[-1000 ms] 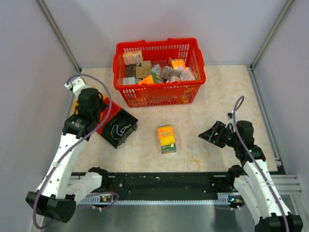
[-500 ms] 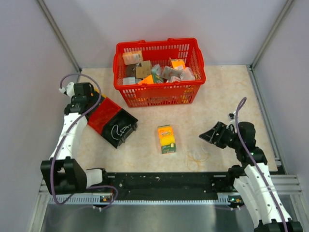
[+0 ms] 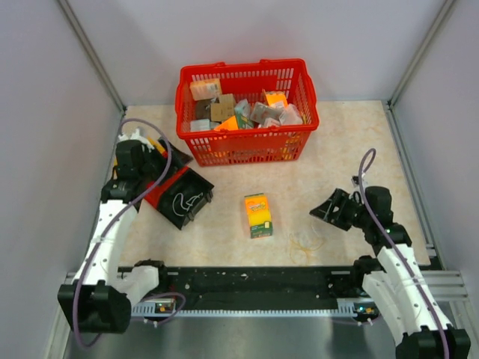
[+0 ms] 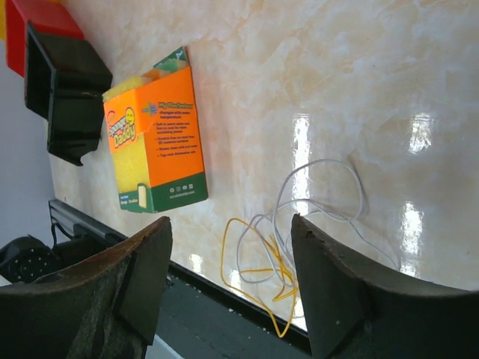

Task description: Untangle the cables

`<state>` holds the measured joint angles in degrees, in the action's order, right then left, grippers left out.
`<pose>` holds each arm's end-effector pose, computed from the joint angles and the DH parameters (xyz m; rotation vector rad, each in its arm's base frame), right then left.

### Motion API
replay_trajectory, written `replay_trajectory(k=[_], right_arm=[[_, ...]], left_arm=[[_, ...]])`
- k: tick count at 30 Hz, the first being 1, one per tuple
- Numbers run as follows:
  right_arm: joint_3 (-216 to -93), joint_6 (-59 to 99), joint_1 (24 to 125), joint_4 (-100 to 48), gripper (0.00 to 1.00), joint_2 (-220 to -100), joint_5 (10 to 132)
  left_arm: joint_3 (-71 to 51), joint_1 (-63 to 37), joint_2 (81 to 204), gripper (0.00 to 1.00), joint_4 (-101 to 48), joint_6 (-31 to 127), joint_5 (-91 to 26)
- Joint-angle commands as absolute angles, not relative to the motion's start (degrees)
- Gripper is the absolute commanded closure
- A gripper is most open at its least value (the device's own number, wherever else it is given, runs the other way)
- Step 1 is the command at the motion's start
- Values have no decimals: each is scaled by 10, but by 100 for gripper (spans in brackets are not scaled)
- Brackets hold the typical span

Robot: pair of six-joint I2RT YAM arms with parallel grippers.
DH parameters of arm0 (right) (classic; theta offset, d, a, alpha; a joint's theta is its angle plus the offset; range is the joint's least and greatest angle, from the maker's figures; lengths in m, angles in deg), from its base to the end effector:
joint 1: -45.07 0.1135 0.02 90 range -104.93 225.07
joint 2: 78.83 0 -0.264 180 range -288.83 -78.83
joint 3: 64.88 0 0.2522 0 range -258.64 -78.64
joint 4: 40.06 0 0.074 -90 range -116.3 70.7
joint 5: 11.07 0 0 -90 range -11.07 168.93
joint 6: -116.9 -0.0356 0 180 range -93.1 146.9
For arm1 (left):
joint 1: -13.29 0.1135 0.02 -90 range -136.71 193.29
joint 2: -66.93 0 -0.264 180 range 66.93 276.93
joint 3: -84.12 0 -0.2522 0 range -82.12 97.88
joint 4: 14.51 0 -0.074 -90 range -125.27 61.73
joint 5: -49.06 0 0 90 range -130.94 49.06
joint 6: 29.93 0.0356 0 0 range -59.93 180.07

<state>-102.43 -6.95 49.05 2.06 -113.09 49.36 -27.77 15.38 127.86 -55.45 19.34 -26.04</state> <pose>0.1338 0.0269 0.2108 0.3108 2.2889 0.9279 0.2323 -0.0007 0.3155 -0.6627 2.1129 -0.6632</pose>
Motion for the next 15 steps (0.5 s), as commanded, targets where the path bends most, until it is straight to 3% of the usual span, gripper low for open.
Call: replay_trajectory(k=[1, 9, 13, 15], right_arm=[[-1055, -47, 495, 2, 37, -1183, 511], [-1046, -68, 507, -5, 50, -1248, 512], [-1019, -81, 511, -19, 53, -1253, 505], [-1004, -92, 512, -47, 63, -1260, 497]], left_arm=[[-282, 28, 1220, 15, -448, 232, -169], [-289, -297, 1286, 19, -316, 231, -313], [-254, -382, 1374, 19, -298, 224, -329], [-229, -415, 1407, 20, -295, 237, -334]])
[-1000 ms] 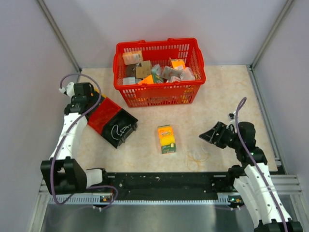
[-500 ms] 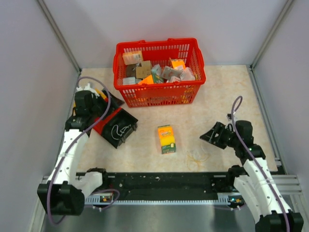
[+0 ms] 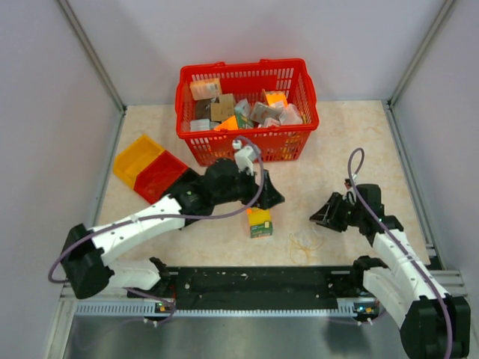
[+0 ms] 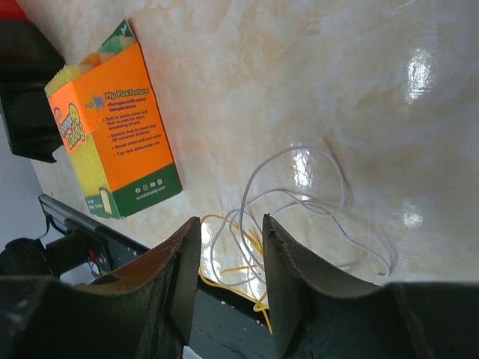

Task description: Untangle the cables

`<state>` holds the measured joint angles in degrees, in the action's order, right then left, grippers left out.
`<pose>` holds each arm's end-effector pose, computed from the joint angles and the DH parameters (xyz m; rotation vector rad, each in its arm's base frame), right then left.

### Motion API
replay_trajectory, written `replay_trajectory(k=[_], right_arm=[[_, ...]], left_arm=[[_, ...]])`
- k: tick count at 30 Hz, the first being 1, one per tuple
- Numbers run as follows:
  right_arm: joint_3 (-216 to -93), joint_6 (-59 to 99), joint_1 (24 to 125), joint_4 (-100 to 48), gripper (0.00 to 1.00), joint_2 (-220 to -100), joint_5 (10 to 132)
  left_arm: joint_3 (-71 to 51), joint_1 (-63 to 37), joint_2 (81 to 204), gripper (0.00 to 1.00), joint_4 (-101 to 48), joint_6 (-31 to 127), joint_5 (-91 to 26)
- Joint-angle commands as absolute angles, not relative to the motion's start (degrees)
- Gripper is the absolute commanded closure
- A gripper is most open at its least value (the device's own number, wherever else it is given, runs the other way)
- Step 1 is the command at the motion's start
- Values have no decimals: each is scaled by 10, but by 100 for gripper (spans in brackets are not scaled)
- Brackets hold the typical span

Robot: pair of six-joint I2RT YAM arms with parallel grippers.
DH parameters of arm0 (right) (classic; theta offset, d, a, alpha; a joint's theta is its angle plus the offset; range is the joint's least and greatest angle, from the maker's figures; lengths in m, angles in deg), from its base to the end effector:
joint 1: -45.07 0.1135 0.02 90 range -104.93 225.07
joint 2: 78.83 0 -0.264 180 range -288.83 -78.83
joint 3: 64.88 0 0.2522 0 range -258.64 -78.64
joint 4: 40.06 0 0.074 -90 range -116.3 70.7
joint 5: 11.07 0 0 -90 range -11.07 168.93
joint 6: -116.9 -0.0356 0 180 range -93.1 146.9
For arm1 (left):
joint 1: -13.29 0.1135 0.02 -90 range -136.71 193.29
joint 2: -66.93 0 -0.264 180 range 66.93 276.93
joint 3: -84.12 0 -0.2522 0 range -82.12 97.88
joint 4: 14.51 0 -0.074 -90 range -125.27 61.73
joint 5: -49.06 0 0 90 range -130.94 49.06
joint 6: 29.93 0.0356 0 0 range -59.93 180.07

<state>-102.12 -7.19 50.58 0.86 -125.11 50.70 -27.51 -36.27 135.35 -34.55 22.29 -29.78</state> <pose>0.1521 0.0316 0.1840 0.3952 2.4798 0.9003 0.1747 -0.2156 0.3214 0.3591 2.0796 -1.1651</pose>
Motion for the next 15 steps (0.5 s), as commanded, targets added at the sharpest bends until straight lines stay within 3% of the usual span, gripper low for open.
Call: replay_trajectory(k=[1, 4, 7, 11, 15], right_arm=[[-998, -97, 512, -63, 66, -1265, 494], [-998, -105, 516, -89, 78, -1291, 483], [-1010, -107, 518, -99, 79, -1316, 465], [-1006, -105, 532, -123, 64, -1325, 452], [-989, -104, 542, -133, 62, -1331, 454]], left_arm=[[-215, -429, 1420, 20, -306, 243, -347], [-188, -453, 1439, 20, -319, 243, -366], [-184, -462, 1441, 20, -321, 241, -364], [-195, -463, 1423, 20, -334, 241, -381], [-212, -465, 1406, 20, -332, 246, -386]])
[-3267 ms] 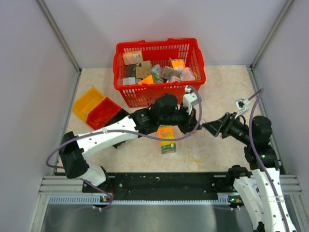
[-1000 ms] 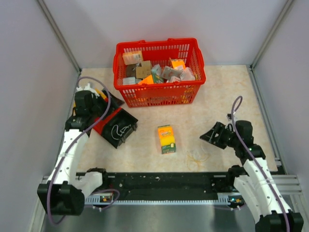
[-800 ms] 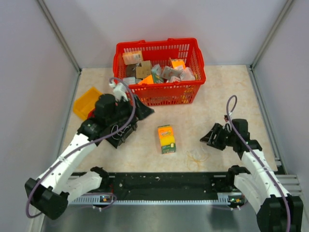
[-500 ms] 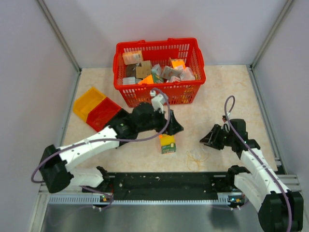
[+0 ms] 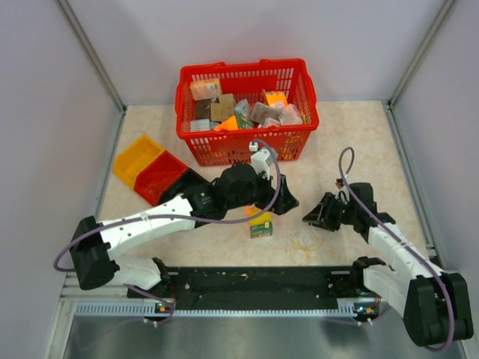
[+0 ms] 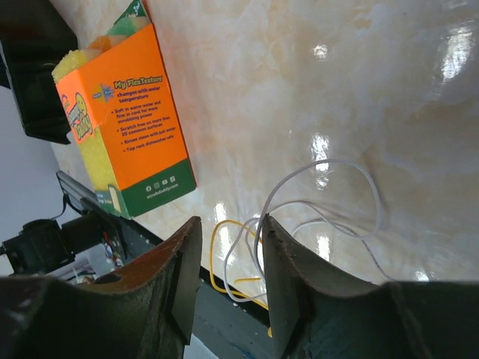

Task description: Untangle the cables

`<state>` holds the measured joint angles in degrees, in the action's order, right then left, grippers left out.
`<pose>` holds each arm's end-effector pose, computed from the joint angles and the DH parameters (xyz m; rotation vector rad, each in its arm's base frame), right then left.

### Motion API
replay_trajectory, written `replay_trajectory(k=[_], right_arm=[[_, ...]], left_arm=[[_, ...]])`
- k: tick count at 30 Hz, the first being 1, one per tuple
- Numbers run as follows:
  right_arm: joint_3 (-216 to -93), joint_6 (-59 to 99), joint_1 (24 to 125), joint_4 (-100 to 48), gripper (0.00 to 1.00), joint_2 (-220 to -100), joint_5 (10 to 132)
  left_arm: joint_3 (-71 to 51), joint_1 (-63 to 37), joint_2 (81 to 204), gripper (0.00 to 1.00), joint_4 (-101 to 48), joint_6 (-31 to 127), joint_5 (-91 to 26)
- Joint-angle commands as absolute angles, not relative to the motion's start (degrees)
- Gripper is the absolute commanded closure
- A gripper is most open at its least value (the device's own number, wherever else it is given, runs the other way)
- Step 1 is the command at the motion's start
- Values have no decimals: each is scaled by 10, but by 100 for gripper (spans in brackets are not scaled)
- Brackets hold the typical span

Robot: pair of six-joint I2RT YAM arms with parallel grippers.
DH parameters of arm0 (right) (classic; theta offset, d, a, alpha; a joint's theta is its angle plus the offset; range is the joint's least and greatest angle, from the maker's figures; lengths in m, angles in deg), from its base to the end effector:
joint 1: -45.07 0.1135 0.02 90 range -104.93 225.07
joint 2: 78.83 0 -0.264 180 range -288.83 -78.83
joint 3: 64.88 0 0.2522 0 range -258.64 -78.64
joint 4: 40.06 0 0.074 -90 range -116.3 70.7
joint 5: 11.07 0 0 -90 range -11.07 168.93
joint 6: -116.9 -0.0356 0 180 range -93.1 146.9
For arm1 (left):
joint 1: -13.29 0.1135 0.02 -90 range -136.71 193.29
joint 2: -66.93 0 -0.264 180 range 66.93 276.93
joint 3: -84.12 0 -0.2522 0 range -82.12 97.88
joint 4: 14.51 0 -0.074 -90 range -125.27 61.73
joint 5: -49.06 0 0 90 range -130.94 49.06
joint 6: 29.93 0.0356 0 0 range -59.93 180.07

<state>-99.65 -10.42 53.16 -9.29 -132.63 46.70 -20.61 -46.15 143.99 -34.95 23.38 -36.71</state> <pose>0.1653 0.0427 0.1648 0.3775 2.5023 1.0262 0.1576 -0.2720 0.3215 0.4762 2.0966 -1.1269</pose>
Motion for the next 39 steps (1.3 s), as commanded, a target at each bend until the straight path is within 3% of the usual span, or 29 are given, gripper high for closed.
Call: replay_trajectory(k=[1, 4, 7, 9, 11, 20, 25, 29, 34, 39], right_arm=[[-986, -106, 542, -135, 64, -1334, 450], [-990, -112, 542, -135, 74, -1326, 448], [-1027, -118, 542, -110, 94, -1297, 444], [-1070, -118, 542, -85, 100, -1266, 444], [-1120, -113, 542, -63, 100, -1231, 445], [-1287, -141, 542, -48, 100, -1186, 379], [-1325, -194, 542, -97, 100, -1177, 348], [-1314, -248, 542, -136, 100, -1176, 335], [-1286, -279, 542, -147, 100, -1162, 345], [-1278, -306, 542, -156, 100, -1143, 338]], left_arm=[[-211, -465, 1405, 20, -332, 246, -386], [-206, -465, 1408, 20, -331, 248, -380], [-195, -465, 1421, 20, -333, 253, -372], [-182, -467, 1429, 18, -351, 249, -380], [-172, -467, 1434, 13, -372, 243, -393], [-175, -467, 1403, 11, -321, 261, -347], [-159, -470, 1401, 4, -312, 274, -335], [-162, -486, 1411, 4, -245, 284, -264], [-134, -542, 1455, 7, -220, 318, -250], [-83, -553, 1505, 25, -261, 322, -306]])
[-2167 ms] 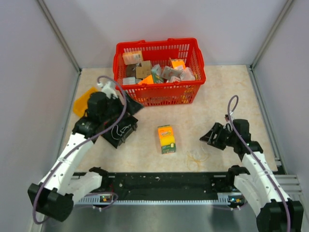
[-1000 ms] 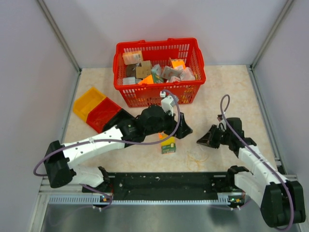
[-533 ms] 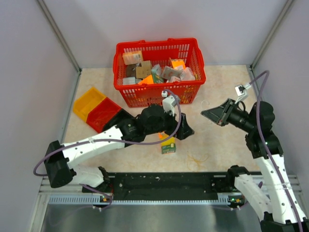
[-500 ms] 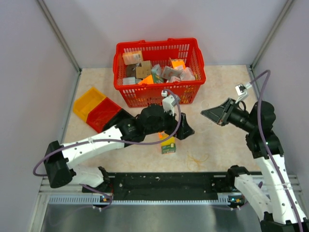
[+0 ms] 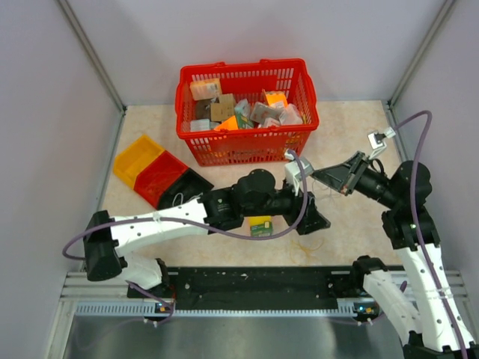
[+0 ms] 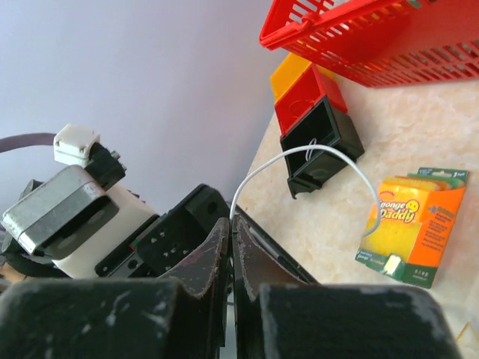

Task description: Untangle the cables

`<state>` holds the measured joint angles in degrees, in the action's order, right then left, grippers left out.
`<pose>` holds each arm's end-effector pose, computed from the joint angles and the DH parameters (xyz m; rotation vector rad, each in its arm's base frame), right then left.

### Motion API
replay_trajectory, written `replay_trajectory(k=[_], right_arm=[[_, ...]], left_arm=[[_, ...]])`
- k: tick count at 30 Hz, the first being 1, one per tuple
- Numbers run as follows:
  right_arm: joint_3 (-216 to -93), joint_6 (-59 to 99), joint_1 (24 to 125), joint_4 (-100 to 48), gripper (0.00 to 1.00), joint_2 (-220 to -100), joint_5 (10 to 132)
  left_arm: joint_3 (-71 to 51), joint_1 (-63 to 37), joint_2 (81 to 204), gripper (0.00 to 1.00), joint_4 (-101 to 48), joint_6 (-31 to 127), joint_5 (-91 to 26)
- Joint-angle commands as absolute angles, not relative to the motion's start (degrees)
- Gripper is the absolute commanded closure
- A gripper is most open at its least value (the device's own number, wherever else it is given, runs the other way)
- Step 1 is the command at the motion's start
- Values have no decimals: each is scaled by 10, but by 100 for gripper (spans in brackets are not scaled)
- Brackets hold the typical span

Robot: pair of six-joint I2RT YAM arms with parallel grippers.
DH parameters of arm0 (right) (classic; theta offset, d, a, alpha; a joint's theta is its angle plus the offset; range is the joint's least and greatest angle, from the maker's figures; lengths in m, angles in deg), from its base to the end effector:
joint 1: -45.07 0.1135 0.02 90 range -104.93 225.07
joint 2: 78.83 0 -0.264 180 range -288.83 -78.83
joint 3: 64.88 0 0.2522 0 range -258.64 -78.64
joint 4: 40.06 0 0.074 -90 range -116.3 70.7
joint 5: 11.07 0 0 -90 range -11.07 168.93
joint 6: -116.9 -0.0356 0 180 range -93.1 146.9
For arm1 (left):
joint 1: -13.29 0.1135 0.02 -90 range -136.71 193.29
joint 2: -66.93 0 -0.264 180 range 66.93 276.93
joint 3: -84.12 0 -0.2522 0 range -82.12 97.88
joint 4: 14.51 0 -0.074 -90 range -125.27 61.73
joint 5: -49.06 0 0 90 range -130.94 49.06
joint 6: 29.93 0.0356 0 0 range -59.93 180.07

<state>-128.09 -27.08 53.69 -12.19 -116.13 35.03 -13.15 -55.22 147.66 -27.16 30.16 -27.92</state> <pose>0.1312 0.0449 0.3803 0.0441 1.8009 1.4208 0.1157 -0.3159 0.3628 0.8323 1.8090 -1.3928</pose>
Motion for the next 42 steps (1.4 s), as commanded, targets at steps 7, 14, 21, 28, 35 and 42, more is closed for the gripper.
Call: replay_trajectory(k=[7, 14, 21, 28, 35, 42], right_arm=[[-1278, -326, 542, -158, 100, -1126, 338], [-1270, -315, 542, -158, 100, -1127, 345], [-1273, -293, 542, -162, 100, -1126, 339], [-1268, -294, 542, -157, 100, -1106, 341], [-1269, -301, 541, -148, 100, -1093, 344], [-1269, -252, 542, -105, 71, -1087, 379]], left_arm=[[-62, -553, 1510, 37, -280, 340, -343], [-222, -572, 1369, 32, -217, 320, -488], [-226, -566, 1371, 1, -268, 309, -540], [-90, -567, 1492, 3, -306, 384, -444], [-27, -567, 1551, 31, -316, 384, -481], [-57, -565, 1518, 100, -350, 380, -528]])
